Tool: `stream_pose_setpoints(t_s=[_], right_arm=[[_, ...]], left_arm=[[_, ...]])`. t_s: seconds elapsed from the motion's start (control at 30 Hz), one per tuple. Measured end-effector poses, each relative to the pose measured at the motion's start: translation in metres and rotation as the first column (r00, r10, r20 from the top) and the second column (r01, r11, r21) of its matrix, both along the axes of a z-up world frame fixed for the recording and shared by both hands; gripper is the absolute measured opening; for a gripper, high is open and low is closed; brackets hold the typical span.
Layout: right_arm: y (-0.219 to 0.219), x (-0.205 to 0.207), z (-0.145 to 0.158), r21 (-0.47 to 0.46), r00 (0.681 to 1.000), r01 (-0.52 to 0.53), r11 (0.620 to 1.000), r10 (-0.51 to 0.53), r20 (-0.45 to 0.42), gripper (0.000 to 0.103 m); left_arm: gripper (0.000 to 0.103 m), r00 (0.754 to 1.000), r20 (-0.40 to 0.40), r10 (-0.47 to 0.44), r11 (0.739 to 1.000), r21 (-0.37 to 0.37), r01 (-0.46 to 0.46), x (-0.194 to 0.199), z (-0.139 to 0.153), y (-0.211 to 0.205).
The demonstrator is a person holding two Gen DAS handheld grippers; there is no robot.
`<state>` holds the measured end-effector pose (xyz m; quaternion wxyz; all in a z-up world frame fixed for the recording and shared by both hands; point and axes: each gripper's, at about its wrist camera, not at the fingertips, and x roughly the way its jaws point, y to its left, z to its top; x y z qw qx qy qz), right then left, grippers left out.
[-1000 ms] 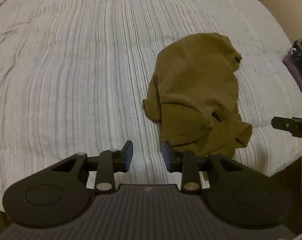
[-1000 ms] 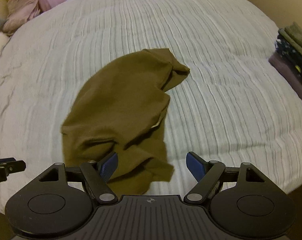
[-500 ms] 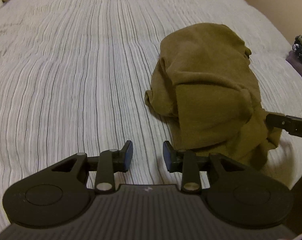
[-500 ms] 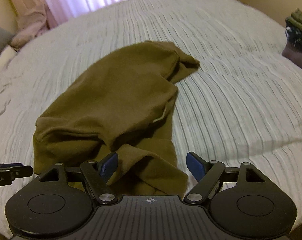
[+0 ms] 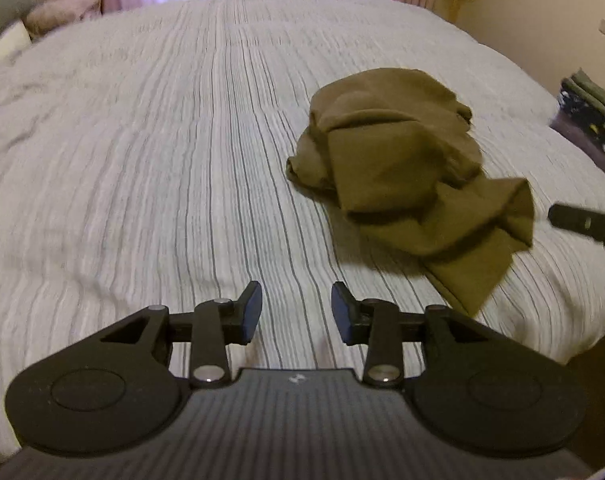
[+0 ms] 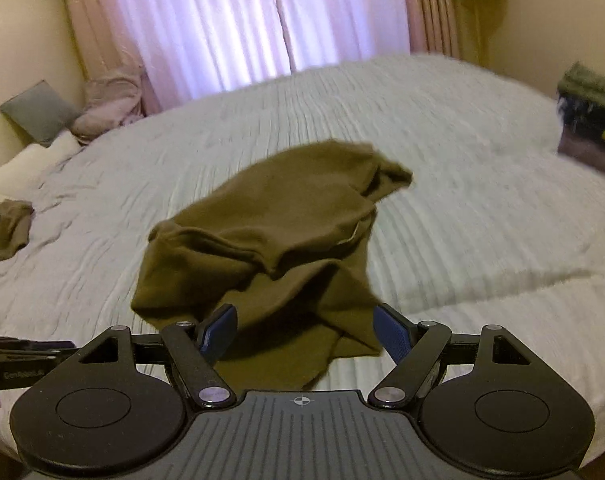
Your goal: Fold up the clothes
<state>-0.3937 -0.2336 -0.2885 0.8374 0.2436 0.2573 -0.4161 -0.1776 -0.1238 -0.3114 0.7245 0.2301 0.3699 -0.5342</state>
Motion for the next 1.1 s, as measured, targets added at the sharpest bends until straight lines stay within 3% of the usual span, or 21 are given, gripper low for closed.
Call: stream_pose_setpoints(t_s=[0.47, 0.73, 0.97, 1.1], right_arm=[[0.071, -0.043, 0.014, 0.002, 1.0, 0.005, 1.0, -0.005, -0.003, 0.079], [0.12, -0.056, 0.02, -0.026, 0.999, 0.001, 1.0, 0.0, 0.034, 0.079], [0.133, -0.064, 0.02, -0.04, 0.998, -0.006, 0.999, 0.009, 0.07, 0.079], [0.115, -0.073, 0.011, -0.038, 0.998, 0.023, 0.999, -0.021, 0.062, 0.079]], left_arm=[[0.038, 1.0, 0.018, 0.024, 0.997, -0.075, -0.023, -0.069, 0.033, 0.093], [0.038, 0.998, 0.06, 0.009, 0.992, -0.125, -0.002, -0.083, 0.049, 0.126], [0.041, 0.997, 0.073, -0.011, 0.985, -0.171, 0.024, -0.083, 0.054, 0.14], [0.042, 0.996, 0.079, -0.03, 0.984, -0.174, 0.043, -0.081, 0.045, 0.127]])
